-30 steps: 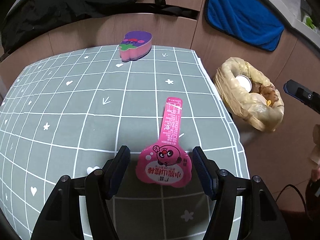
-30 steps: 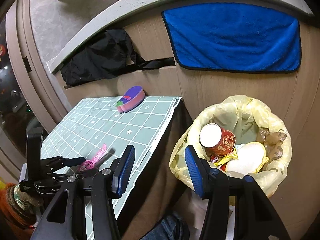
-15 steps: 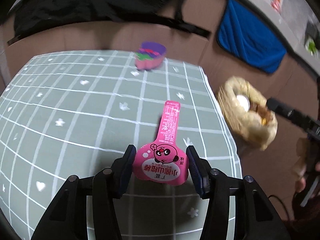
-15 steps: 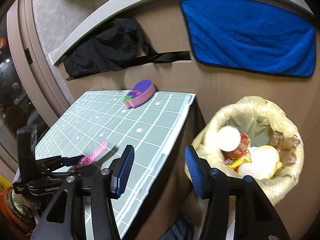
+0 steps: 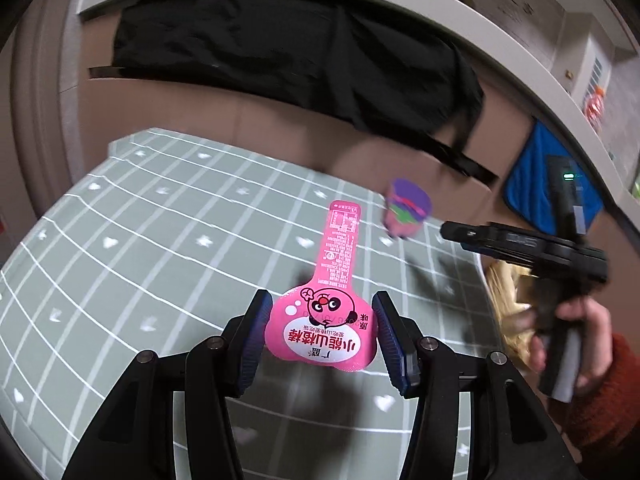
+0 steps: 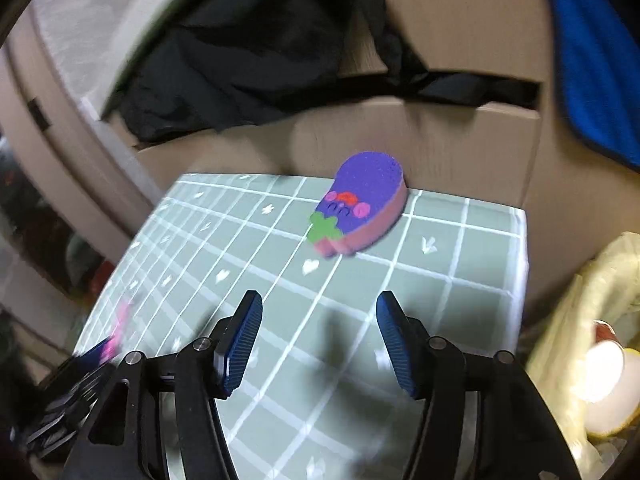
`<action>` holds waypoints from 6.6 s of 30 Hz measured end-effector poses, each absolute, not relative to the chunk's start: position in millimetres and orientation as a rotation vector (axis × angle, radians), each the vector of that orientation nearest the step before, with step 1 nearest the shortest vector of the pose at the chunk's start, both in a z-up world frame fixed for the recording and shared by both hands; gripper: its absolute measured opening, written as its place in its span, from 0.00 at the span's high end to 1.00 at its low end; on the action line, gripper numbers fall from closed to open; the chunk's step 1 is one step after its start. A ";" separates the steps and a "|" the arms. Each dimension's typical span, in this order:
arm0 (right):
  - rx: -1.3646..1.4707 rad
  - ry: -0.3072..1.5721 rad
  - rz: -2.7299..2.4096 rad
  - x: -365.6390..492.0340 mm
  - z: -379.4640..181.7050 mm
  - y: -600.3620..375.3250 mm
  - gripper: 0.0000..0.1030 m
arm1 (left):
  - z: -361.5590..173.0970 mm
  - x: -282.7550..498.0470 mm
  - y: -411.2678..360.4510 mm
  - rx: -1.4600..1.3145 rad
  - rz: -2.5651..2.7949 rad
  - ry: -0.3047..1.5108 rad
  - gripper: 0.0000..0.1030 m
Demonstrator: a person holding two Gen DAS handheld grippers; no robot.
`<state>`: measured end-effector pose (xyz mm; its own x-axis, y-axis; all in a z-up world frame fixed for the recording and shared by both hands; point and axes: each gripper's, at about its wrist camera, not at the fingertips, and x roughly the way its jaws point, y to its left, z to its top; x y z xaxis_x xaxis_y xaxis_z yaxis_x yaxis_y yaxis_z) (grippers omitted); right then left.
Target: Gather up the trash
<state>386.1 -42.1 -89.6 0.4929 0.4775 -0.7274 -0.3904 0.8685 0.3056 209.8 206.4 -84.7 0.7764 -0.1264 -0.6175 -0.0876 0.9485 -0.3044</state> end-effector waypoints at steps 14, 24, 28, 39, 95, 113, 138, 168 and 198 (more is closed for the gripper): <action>0.021 0.829 0.209 464.0 -121.8 22.3 0.32 | -116.1 222.0 268.0 -0.456 -0.014 0.715 0.49; -0.045 0.886 0.287 460.0 -129.0 30.3 0.35 | -119.4 225.2 275.5 -0.502 0.003 0.708 0.49; -0.061 0.858 0.386 428.8 -104.4 17.9 0.36 | -110.9 226.7 265.5 -0.500 -0.003 0.691 0.49; -0.143 0.637 0.526 338.7 -21.4 -14.9 0.37 | -52.0 219.8 200.1 -0.378 -0.031 0.591 0.49; 0.201 0.624 0.184 292.7 -63.1 -365.0 0.36 | -73.2 330.3 -152.8 -0.061 -0.396 0.704 0.49; 0.251 0.771 0.181 327.2 -117.0 -372.8 0.36 | -122.3 365.7 -161.3 -0.116 -0.432 0.873 0.49; 0.206 0.742 0.112 303.2 -103.1 -372.0 0.27 | -86.4 350.1 -133.2 -0.172 -0.422 0.795 0.31; 0.069 0.471 0.246 40.1 -18.6 -244.0 0.20 | -15.4 45.7 -16.5 0.025 -0.087 0.538 0.31; -0.001 0.369 0.161 -27.6 3.4 -218.3 0.18 | 12.2 -25.2 1.1 -0.003 -0.095 0.406 0.31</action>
<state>-27.6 -218.3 3.4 0.9201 0.1564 -0.3591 -0.1567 0.9872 0.0286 -25.2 1.1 12.2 0.9145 -0.0927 -0.3938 0.0916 0.9956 -0.0216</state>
